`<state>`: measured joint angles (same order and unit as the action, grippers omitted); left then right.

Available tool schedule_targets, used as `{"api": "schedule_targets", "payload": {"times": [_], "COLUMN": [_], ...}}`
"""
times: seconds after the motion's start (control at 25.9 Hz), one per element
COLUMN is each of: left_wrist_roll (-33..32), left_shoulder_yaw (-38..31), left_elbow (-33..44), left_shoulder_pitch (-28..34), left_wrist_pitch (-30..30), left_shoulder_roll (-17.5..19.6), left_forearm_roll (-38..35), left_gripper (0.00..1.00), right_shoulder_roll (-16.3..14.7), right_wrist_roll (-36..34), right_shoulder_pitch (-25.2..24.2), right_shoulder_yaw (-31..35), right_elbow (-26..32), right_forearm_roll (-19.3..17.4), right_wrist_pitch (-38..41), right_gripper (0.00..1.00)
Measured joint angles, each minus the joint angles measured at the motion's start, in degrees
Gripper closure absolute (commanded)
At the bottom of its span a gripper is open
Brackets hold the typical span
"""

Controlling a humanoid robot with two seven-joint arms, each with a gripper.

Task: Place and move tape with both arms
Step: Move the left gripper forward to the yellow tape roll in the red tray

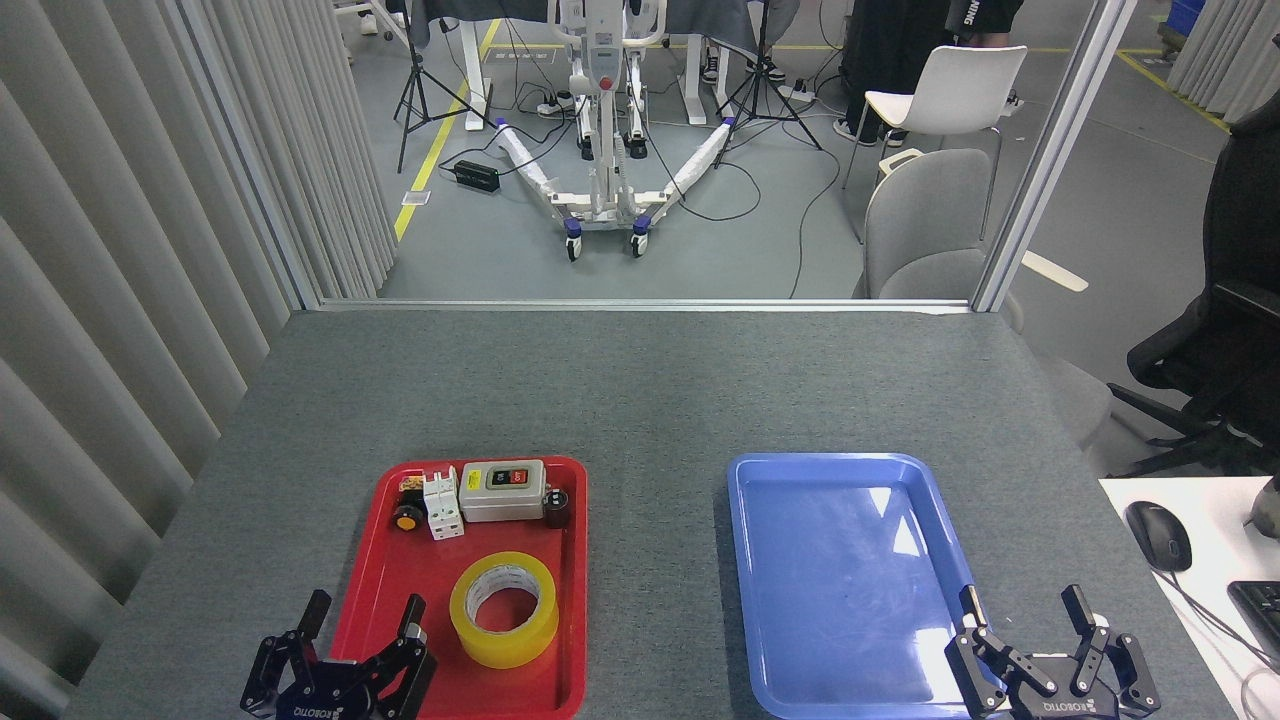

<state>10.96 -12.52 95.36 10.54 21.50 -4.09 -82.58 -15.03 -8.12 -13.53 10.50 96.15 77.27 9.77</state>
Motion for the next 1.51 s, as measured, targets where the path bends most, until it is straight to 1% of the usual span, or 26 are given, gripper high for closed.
{"api": "schedule_targets", "payload": {"times": [0.19, 0.62, 0.89, 1.01, 1.08, 1.16, 1.24, 1.51], "left_wrist_roll": [0.41, 0.48, -0.30, -2.62, -6.06, -11.79, -19.00, -51.17], "left_shoulder_yaw": [-1.11, -1.24, -1.01, -1.18, -1.28, -1.25, -1.09, -0.25], "left_elbow": [-0.04, 0.11, 0.12, 0.02, -0.08, -0.11, -0.01, -0.33], "left_shoulder_pitch": [0.01, -0.02, -1.06, -2.79, -4.15, -5.59, -7.11, -15.62], "left_wrist_pitch": [1.60, 1.94, -0.23, -1.09, -1.28, -1.43, -1.44, -1.56], "left_shoulder_roll": [-0.09, -0.32, -0.80, -1.06, -1.17, -1.37, -1.75, -3.15], "left_forearm_roll": [-0.77, -1.09, -0.62, -0.51, -0.49, -0.41, -0.27, -0.13], "left_gripper": [0.00, 0.00, 0.00, 0.00, 0.00, 0.00, 0.00, 0.00], "right_shoulder_roll": [0.18, 0.26, 0.29, 0.27, 0.27, 0.27, 0.26, 0.26], "right_wrist_roll": [-0.13, -0.25, -0.26, -0.29, -0.36, -0.38, -0.42, -0.41], "right_shoulder_pitch": [0.00, -0.08, -0.09, -0.09, -0.08, -0.04, -0.02, 0.00], "right_shoulder_yaw": [0.69, 0.94, 0.97, 0.97, 0.94, 0.86, 0.77, 0.56], "right_elbow": [-1.15, -1.63, -1.66, -1.66, -1.66, -1.66, -1.66, -1.73], "right_forearm_roll": [-0.01, -0.02, -0.02, -0.02, -0.02, -0.02, -0.02, 0.07], "right_wrist_pitch": [0.04, 0.12, 0.14, 0.15, 0.15, 0.15, 0.15, 1.20], "right_gripper": [0.00, 0.00, 0.00, 0.00, 0.00, 0.00, 0.00, 0.00]}}
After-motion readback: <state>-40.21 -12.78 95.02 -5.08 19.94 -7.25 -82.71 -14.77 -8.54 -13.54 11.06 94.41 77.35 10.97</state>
